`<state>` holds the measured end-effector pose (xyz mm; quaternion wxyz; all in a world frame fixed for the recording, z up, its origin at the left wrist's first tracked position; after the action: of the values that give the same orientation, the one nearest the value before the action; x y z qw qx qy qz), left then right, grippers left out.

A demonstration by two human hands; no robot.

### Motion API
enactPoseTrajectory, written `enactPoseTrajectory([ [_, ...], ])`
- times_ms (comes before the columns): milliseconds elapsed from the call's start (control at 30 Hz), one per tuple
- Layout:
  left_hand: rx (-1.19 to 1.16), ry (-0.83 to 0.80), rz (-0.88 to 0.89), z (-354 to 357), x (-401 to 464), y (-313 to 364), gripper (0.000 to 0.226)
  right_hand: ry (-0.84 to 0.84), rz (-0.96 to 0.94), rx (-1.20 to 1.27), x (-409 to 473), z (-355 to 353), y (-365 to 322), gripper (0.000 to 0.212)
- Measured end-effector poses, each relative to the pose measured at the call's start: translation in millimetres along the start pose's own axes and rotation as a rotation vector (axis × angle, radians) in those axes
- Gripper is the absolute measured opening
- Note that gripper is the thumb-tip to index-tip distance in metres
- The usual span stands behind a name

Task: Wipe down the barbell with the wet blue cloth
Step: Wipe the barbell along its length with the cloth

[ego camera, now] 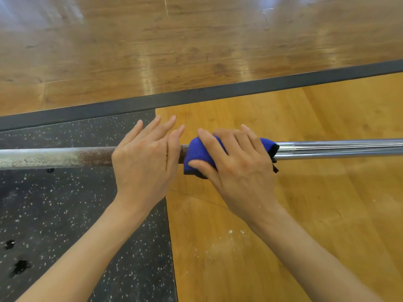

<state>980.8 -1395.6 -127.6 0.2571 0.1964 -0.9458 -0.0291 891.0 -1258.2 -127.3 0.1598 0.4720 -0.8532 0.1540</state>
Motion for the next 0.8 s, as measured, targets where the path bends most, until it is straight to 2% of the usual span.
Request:
enactPoseTrajectory([
  [167, -0.005, 0.009, 0.010, -5, -11, 3, 0.046, -0.027, 0.091, -0.010, -23, -12, -5, 0.043],
  [267, -0.012, 0.010, 0.019, -8, -19, 5, 0.045, -0.048, 0.101, 0.014, -22, -18, -11, 0.049],
  [300, -0.012, 0.009, 0.020, -9, -21, 6, 0.044, -0.116, 0.145, 0.030, -8, -23, -12, 0.053],
  [400, -0.010, 0.016, 0.014, -11, -30, 8, 0.044, -0.561, 0.309, 0.000, 31, -23, -9, 0.060],
  [433, -0.009, 0.019, 0.019, -12, -33, 9, 0.044, -0.614, 0.321, 0.007, 33, -21, -7, 0.059],
  [467, -0.009, 0.019, 0.024, -13, -35, 9, 0.045, -0.594, 0.322, 0.019, 28, -22, -8, 0.058],
  [567, -0.011, 0.000, 0.018, -16, -42, 11, 0.044, -0.166, 0.241, 0.065, -26, -31, -20, 0.041],
  [633, -0.008, -0.009, 0.003, -19, -47, 14, 0.044, -0.063, 0.219, 0.098, -61, -32, -28, 0.037],
  [700, -0.007, -0.028, -0.002, -21, -53, 16, 0.045, -0.039, 0.219, 0.070, -54, -33, -27, 0.039],
  [733, -0.012, -0.035, 0.002, -22, -57, 18, 0.045, -0.098, 0.261, 0.049, -39, -36, -27, 0.043],
  [800, -0.015, -0.030, 0.010, -26, -63, 19, 0.045, -0.451, 0.371, 0.026, -1, -39, -25, 0.050],
])
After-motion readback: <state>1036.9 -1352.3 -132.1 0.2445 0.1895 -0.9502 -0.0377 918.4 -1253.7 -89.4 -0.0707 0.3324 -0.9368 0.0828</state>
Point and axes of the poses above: each hand's wrist, its own x-axis towards the middle knuckle, its own z-axis out of the palm, y = z × x, the point moved 3 cm from there along x, towards the middle knuckle, and after that the axes turned 1 degree about z, right-handed, at the moved point
